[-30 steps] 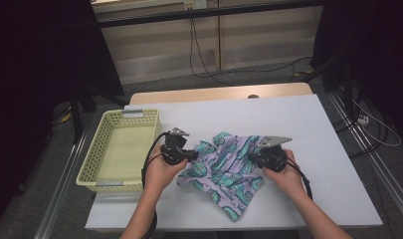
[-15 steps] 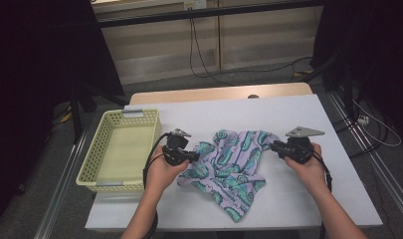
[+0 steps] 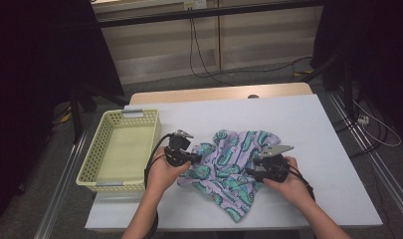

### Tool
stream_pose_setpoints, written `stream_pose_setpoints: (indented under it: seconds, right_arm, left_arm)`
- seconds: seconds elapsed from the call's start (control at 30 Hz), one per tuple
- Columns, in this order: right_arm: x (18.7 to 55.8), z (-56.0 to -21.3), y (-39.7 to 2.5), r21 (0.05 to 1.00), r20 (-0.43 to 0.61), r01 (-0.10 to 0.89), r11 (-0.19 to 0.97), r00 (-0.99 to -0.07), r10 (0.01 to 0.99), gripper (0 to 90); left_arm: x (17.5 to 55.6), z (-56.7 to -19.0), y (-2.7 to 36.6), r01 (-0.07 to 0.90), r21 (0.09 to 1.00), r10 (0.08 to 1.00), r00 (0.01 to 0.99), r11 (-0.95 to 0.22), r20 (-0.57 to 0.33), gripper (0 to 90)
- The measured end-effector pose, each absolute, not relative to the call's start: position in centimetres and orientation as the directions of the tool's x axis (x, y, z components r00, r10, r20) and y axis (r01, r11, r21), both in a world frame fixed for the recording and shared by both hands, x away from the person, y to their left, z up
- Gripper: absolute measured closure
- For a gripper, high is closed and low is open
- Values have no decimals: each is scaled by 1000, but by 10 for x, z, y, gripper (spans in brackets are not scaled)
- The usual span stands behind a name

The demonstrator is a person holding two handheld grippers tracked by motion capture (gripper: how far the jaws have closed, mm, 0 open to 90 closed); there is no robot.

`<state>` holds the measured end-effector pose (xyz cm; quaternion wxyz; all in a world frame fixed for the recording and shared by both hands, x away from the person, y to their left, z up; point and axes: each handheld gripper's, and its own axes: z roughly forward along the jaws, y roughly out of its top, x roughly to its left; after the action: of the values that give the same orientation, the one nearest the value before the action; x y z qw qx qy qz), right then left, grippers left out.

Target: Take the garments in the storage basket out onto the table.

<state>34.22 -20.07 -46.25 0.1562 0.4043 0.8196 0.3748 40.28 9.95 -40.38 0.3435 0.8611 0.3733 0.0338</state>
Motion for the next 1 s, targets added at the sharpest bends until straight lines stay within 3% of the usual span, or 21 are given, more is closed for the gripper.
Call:
stream_pose_setpoints:
  seconds: [0.03, 0.07, 0.13, 0.33, 0.63, 0.77, 0.8, 0.97, 1.0]
  right_arm:
    - [342, -461, -200, 742, 55, 543, 394, -635, 771, 751]
    - [343, -461, -200, 743, 76, 546, 388, -644, 761, 827]
    - [344, -463, -200, 743, 75, 543, 391, -648, 758, 898]
    - [351, -453, -214, 770, 37, 522, 367, -611, 791, 900]
    - [368, -438, -271, 808, -38, 520, 277, -423, 905, 900]
    - [367, -440, -275, 805, -17, 528, 269, -433, 901, 900]
    - [366, -440, -272, 802, -30, 523, 289, -448, 894, 900]
    - [360, -447, -253, 777, -21, 522, 350, -535, 845, 900]
    - [359, -449, -250, 773, -20, 519, 366, -556, 831, 900]
  left_arm:
    - [403, -404, 99, 619, 613, 661, 723, -491, -199, 856]
    - [402, -404, 99, 621, 611, 661, 723, -491, -204, 856]
    - [402, -405, 98, 624, 607, 657, 724, -492, -211, 856]
    - [400, -406, 94, 620, 602, 646, 733, -503, -215, 856]
    - [391, -419, 68, 605, 566, 575, 775, -559, -262, 852]
    - [392, -419, 65, 601, 570, 573, 778, -560, -258, 818]
    - [393, -418, 66, 596, 582, 577, 778, -553, -249, 788]
    - [402, -412, 68, 559, 670, 622, 762, -489, -182, 428]
    - [403, -411, 68, 550, 679, 624, 763, -487, -171, 412]
